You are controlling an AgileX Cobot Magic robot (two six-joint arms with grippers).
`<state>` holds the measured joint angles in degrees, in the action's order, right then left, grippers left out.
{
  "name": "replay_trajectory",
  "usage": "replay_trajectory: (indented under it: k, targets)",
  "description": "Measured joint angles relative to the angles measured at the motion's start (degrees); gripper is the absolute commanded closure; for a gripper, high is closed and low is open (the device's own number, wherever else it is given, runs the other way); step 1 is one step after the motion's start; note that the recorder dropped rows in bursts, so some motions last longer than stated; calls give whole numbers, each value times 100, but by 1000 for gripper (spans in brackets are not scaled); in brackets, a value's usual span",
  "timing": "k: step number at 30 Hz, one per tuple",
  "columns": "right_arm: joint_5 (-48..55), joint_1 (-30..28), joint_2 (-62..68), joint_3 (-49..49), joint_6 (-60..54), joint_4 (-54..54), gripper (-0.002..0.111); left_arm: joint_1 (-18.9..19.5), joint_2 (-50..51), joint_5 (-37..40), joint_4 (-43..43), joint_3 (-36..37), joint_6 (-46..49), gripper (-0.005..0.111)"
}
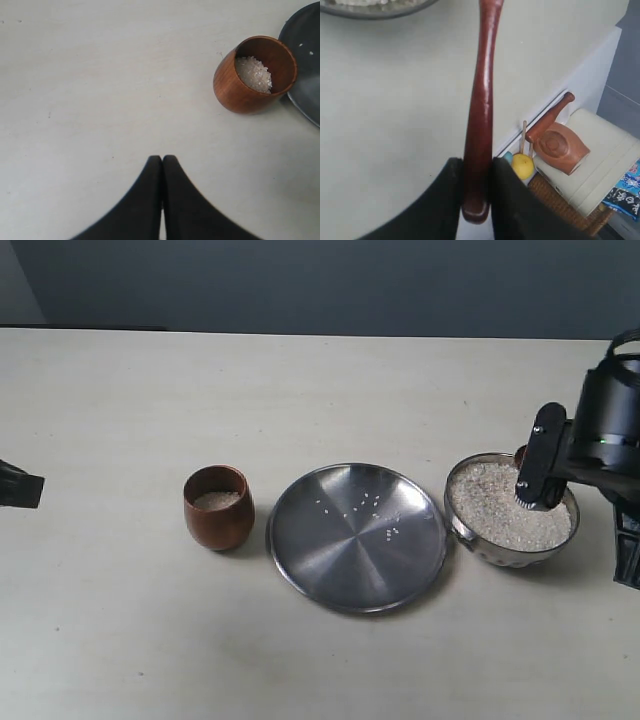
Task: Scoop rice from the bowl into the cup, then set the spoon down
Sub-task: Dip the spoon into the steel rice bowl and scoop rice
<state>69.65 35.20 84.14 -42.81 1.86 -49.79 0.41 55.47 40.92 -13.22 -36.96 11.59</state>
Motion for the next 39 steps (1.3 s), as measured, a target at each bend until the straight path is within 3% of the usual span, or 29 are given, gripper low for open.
replay_trajectory:
  k: [19, 39]
  targets:
    - [-8, 0, 542, -9, 277, -99, 109, 0, 0, 0, 0, 0, 0, 106]
    - [-8, 0, 542, -9, 288, 478, 109, 0, 0, 0, 0, 0, 0, 106]
